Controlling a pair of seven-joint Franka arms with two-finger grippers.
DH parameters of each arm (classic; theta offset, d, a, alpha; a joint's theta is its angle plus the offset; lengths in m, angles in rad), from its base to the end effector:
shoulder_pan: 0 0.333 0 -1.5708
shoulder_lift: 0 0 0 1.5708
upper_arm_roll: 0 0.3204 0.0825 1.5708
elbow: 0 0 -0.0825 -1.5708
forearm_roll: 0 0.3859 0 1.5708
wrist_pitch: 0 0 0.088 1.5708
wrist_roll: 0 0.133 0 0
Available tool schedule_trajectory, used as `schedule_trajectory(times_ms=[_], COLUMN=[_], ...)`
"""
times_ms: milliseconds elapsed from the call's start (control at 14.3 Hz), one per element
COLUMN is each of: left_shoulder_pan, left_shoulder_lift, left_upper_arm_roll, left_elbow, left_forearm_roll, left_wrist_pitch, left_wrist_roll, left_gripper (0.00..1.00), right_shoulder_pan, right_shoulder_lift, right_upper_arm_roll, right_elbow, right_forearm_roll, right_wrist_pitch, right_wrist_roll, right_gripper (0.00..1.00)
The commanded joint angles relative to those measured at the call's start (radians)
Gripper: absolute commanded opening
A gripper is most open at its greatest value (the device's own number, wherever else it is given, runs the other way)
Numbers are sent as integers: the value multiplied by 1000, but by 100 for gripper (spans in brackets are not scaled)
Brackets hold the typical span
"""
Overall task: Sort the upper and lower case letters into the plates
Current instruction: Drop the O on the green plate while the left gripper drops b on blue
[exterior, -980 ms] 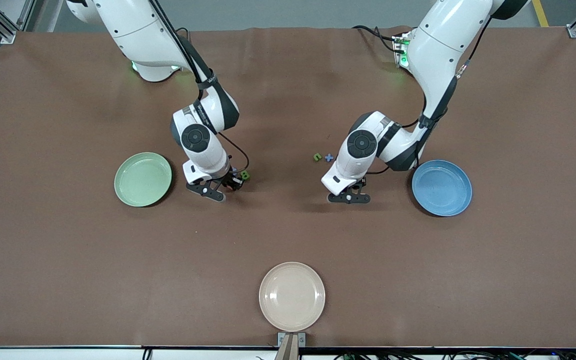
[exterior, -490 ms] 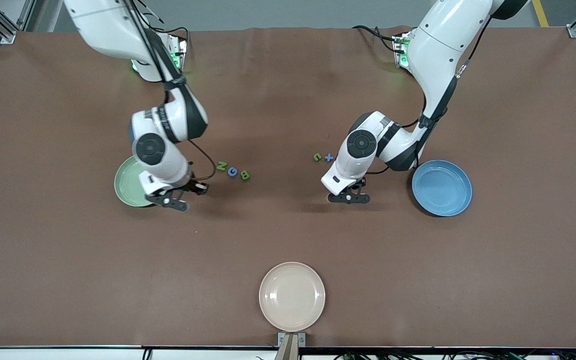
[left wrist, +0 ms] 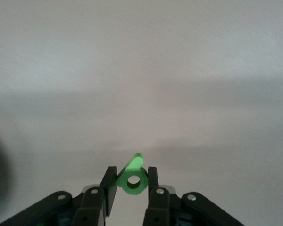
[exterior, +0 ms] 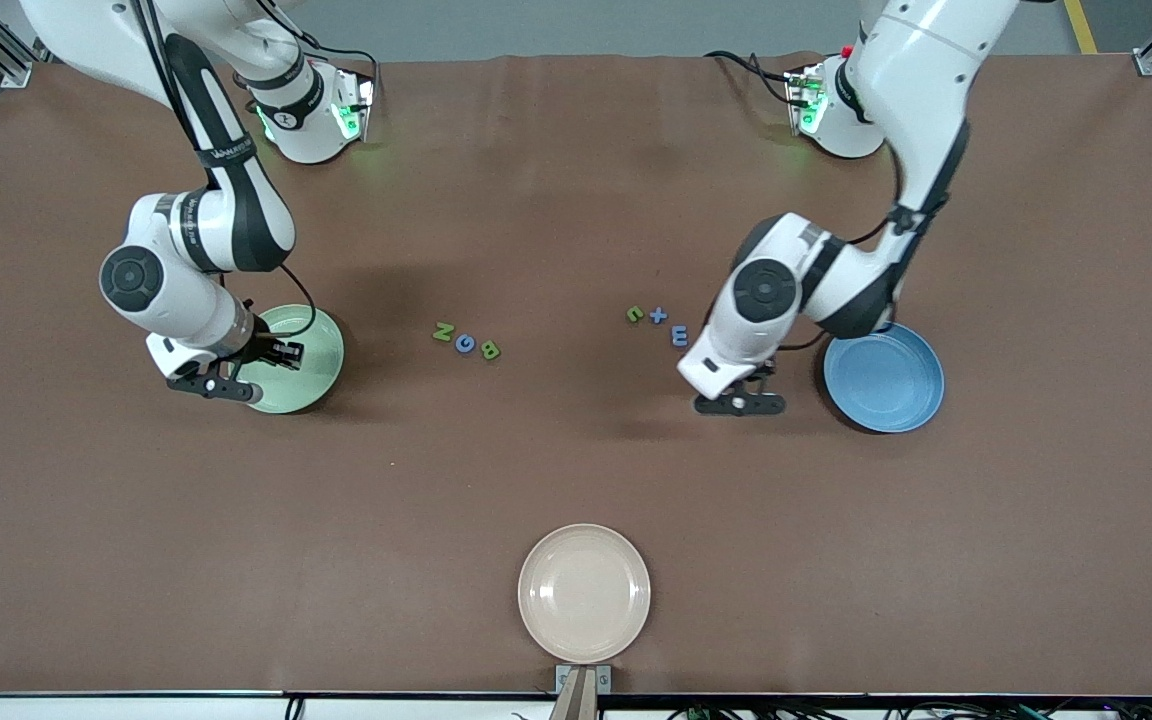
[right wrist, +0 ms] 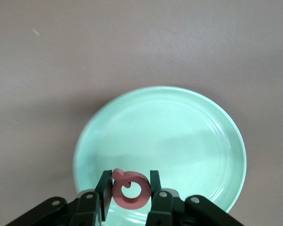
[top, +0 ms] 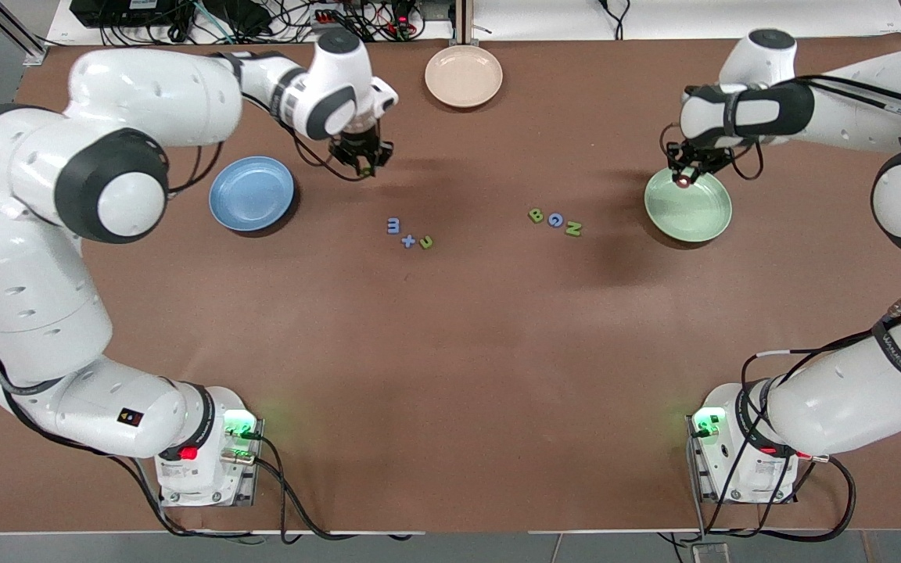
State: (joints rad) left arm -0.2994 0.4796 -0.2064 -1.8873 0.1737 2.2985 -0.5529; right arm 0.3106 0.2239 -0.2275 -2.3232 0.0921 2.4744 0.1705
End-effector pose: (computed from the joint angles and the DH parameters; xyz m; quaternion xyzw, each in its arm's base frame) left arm 0.5566 -0.2952 0.2281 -0.9992 0.0261 0.0155 0.0270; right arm 0.5133 0.0410 0.2175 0.9964 -0.0788 -0.0326 0.0020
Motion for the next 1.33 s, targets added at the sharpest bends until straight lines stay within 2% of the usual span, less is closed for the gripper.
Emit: schedule_trajectory(times_ms=[0,210,420,490,560,770,910,1050,1260], left_shoulder_pan=[118,235,339,362,368,408,410,433,448], left_shoulder_lift=[-97,-162,-170,-165,-161,-150,-138,-133,-115], left_upper_arm_roll=[-8,-8,-8,-8,-8,-8,-8,-8,-8], left_elbow=[-67,-151,-217,-243,-265,-323,-345,-358,-371], left_forearm_roll=[33,38,82,113,131,193,196,198,198], left_wrist_pitch=[-50,-42,11,51,87,169,197,207,219], left_wrist_roll=[133,327,448,450,450,461,461,461,468], left_gripper=[14,14,14,14,14,14,14,16,17], right_shoulder_pan=[-50,-54,-54,-54,-53,-45,-21,45,158], right_shoulder_lift=[-34,-6,15,21,31,19,5,0,12], right_upper_arm_roll=[20,22,24,24,24,25,40,40,39], right_elbow=[-143,-163,-163,-162,-162,-147,-84,-15,-7], right_forearm_roll=[-17,-14,-12,-12,-11,-11,0,5,9], right_wrist_pitch=[147,184,181,179,179,155,79,14,64], right_wrist_roll=[-51,-49,-49,-49,-49,-43,-10,116,265], right_gripper=[2,3,18,57,100,100,100,100,100])
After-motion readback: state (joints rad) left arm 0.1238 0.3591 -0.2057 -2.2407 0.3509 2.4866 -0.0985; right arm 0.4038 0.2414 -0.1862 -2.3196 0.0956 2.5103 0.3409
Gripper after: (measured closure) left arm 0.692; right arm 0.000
